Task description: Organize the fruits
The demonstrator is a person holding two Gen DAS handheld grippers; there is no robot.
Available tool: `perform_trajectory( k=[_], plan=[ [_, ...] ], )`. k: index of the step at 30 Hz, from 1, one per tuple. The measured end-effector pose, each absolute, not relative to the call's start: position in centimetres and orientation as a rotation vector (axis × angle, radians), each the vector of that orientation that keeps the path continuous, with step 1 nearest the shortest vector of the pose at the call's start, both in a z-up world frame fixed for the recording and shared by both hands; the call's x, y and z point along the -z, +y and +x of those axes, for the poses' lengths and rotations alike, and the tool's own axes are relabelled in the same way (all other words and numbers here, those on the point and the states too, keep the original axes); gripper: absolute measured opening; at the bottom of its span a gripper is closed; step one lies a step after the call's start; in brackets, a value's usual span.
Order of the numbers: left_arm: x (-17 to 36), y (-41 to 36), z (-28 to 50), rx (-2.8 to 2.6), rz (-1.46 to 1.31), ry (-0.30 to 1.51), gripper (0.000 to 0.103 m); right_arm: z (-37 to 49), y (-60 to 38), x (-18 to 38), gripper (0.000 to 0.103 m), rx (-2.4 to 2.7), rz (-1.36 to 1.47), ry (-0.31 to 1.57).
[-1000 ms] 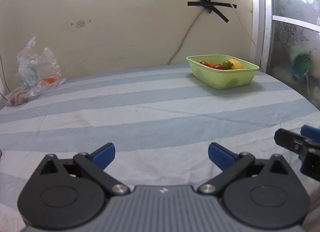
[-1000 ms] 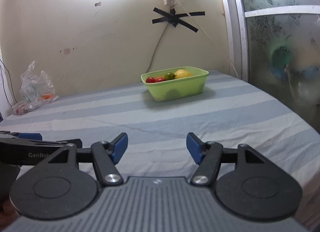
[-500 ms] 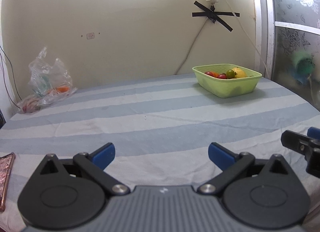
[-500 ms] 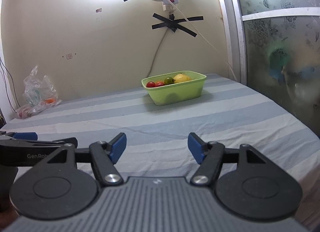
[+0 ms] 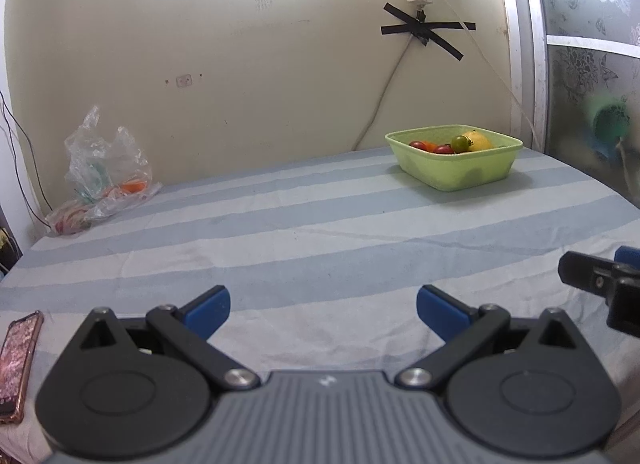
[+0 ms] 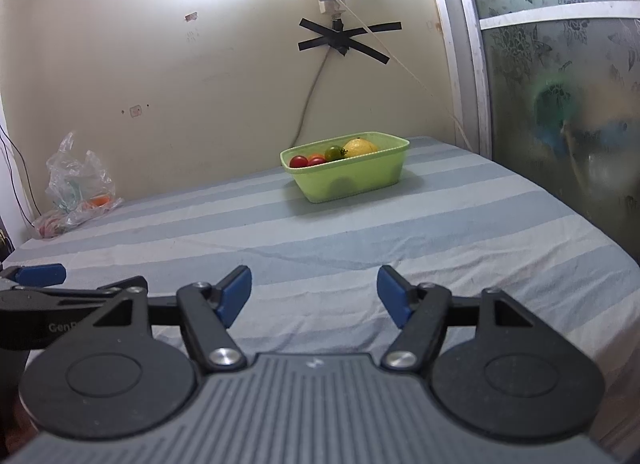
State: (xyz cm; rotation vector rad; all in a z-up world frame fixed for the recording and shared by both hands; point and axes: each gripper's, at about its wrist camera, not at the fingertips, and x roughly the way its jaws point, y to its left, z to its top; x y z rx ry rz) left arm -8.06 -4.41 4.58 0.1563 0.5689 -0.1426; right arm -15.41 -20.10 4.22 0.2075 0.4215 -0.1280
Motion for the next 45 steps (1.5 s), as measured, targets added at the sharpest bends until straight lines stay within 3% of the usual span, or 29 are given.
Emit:
perform_trajectory(
  k=[45],
  plan=[
    [-2.2, -4.1, -7.0, 0.127, 0.175, 0.674, 0.103, -14.4, -21.5, -3.0, 0.072, 0.126, 0.233, 0.469]
  ],
)
